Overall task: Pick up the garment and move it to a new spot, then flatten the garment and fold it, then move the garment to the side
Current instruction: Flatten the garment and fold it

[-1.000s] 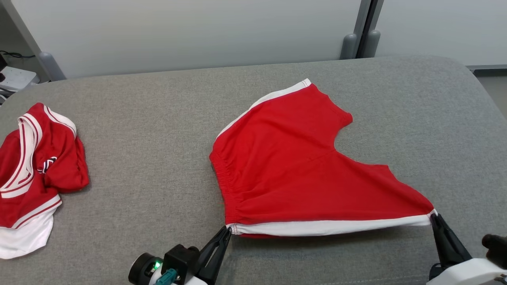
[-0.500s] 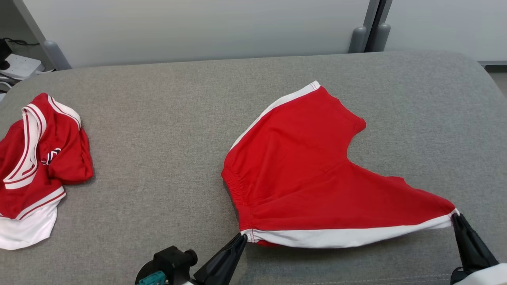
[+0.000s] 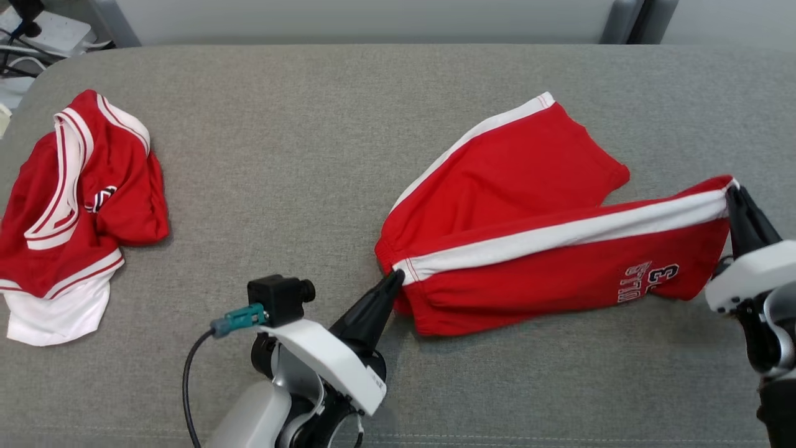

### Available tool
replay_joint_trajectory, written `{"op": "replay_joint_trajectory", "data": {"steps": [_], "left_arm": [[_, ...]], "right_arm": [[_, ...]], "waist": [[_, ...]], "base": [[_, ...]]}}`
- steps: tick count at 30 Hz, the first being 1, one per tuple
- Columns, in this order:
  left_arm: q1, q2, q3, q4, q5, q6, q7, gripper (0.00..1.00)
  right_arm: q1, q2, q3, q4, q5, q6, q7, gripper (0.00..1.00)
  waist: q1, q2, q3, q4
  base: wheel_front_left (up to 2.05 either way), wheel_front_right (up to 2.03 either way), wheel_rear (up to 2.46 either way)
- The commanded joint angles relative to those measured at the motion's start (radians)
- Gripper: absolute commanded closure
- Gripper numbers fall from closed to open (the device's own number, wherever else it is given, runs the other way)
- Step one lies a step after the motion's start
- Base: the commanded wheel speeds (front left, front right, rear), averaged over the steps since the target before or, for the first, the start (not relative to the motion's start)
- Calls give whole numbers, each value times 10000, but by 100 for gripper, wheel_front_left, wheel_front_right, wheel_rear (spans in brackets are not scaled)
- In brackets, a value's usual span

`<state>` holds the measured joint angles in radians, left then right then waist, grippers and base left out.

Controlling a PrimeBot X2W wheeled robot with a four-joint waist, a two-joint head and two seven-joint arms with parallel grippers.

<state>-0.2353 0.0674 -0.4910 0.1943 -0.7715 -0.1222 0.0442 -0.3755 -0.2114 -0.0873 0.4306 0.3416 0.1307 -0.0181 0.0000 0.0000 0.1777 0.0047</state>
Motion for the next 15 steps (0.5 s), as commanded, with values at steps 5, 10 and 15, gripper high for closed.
{"op": "replay_joint_trajectory", "data": {"steps": [5,10,15], "left_arm": [[-1407,-143,646,949,-1543,154,268,100],[-2493,-166,364,1616,-2924,287,267,100],[-3741,-169,-466,2238,-3816,511,6,100]], "right_arm": [[-1923,-229,510,1280,-186,0,-74,100],[-3596,-444,1194,2742,-617,0,-410,100],[-5501,-554,1916,4362,-1136,0,-900,100]], "waist": [[0,0,559,491],[0,0,1100,800],[0,0,1868,1177]], "base": [[0,0,0],[0,0,0],[0,0,0]]}}
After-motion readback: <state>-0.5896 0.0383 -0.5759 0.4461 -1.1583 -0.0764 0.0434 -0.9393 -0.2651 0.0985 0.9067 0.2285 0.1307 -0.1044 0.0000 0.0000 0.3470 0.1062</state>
